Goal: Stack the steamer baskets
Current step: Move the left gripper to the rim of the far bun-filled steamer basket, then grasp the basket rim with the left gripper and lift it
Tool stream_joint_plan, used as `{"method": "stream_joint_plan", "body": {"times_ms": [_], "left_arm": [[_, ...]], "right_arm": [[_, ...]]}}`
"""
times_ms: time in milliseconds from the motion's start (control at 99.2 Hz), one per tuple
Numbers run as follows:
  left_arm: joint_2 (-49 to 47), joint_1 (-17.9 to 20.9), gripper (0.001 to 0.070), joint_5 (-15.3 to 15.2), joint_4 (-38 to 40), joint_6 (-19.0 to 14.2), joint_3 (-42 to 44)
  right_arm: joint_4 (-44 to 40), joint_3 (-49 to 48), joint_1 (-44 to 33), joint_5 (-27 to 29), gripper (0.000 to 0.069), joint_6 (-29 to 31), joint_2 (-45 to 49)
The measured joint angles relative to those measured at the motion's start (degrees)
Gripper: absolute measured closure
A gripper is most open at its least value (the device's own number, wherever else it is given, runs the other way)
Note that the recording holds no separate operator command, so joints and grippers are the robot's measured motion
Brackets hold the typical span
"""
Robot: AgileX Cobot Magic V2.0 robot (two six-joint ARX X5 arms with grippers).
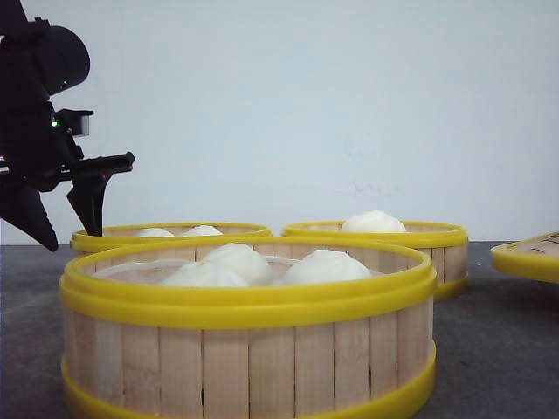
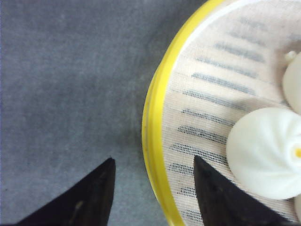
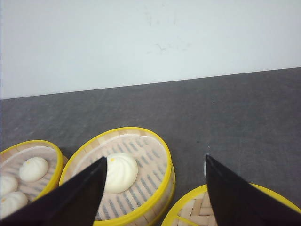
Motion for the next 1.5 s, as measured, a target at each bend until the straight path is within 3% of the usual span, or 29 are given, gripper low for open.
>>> {"method": "stream_joint_plan", "body": {"times_ms": [141, 323, 595, 726, 988, 1270, 1502], "left_arm": [[1.0, 0.0, 0.0409, -0.1, 0.2, 0.0, 0.0], [1.0, 0.0, 0.0513, -0.1, 1.6, -0.9, 0.0], [1.7, 0.0, 0.0537, -0.2, 1.3, -1.5, 0.0], [1.7, -0.1, 0.0609, 0.0, 1.3, -1.7, 0.1], [1.7, -0.1, 0.0674, -0.2, 1.4, -2.2, 0.1], [1.9, 0.3, 0.0684, -0.4, 1.9, -3.3, 1.2], [-2.0, 2.4, 0.0685, 1.7, 0.7, -3.0, 5.4]], "right_arm": [[0.0, 0.0, 0.0, 0.0, 0.0283, 0.0, 0.7], [0.0, 0.0, 0.0, 0.0, 0.0283, 0.0, 1.3], [0.0, 0.0, 0.0, 0.0, 0.0283, 0.0, 1.4], [0.0, 0.0, 0.0, 0.0, 0.0283, 0.0, 1.4], [0.0, 0.0, 0.0, 0.0, 0.0283, 0.0, 1.4], [-1.2, 0.0, 0.0, 0.0, 0.0283, 0.0, 1.4], [-1.8, 0.0, 0.0, 0.0, 0.0283, 0.0, 1.4]]}}
